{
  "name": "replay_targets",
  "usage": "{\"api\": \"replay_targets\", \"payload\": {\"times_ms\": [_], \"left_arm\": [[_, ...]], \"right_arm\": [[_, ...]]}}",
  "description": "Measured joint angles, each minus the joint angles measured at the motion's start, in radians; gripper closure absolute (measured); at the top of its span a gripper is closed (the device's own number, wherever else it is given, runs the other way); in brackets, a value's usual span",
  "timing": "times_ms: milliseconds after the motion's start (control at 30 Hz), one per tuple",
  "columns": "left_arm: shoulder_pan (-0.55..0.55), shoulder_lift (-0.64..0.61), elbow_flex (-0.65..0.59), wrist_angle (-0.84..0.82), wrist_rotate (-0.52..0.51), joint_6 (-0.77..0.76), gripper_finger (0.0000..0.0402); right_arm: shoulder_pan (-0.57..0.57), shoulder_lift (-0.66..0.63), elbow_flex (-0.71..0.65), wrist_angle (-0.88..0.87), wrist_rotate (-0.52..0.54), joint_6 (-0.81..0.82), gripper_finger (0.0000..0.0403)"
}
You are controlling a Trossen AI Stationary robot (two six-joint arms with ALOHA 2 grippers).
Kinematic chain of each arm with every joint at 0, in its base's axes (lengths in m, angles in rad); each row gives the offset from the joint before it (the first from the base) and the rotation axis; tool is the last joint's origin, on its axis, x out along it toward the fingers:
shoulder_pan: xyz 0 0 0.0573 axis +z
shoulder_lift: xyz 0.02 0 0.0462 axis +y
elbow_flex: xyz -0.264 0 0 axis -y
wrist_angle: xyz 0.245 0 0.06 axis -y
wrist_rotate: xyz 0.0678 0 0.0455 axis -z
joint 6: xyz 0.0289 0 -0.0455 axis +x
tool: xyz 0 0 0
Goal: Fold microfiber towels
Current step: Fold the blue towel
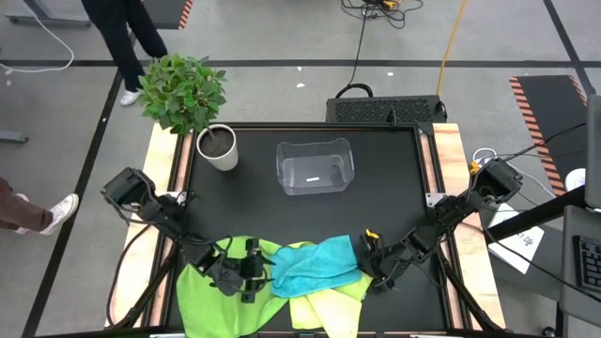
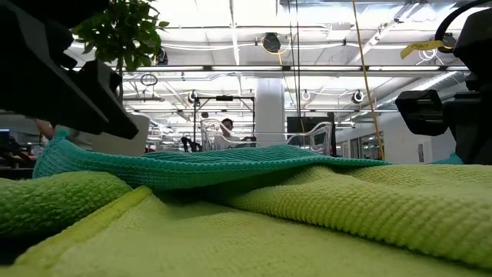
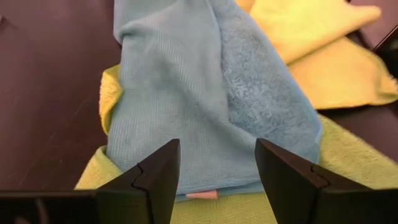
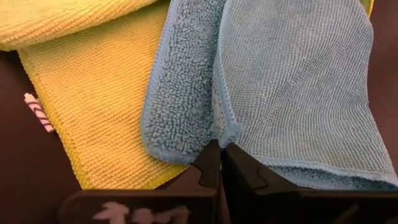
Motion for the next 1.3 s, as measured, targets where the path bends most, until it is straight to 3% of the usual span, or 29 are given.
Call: {"api": "replay_targets", "payload": {"times_ms": [200, 367, 667, 833, 967, 1133, 1300], "left_arm": [[-0.028, 0.116, 0.013, 0.155, 0.025, 0.015, 0.0190], [-0.055, 0.212, 0.083, 0.152, 0.006, 0.008, 0.0190], [-0.060, 0.248, 0.217, -0.079, -0.113, 0.001, 0.0190], [-0.059, 0.248, 0.224, -0.098, -0.134, 0.007, 0.0195], [-0.059, 0.248, 0.224, -0.113, -0.134, 0.022, 0.0250], [-0.059, 0.240, 0.224, -0.115, -0.133, 0.074, 0.0379], [-0.059, 0.194, 0.224, -0.115, -0.132, 0.107, 0.0387]], "right_arm": [[-0.007, 0.000, 0.000, 0.004, 0.000, 0.001, 0.0403], [-0.014, 0.000, 0.000, 0.008, 0.000, 0.000, 0.0403], [-0.014, 0.000, 0.000, 0.013, -0.001, 0.005, 0.0403], [-0.014, 0.000, 0.000, 0.013, -0.004, 0.008, 0.0403], [-0.014, 0.000, 0.000, 0.009, -0.004, 0.011, 0.0403], [-0.014, 0.000, 0.000, 0.007, -0.005, 0.011, 0.0403], [-0.014, 0.000, 0.000, 0.006, -0.005, 0.007, 0.0403]]}}
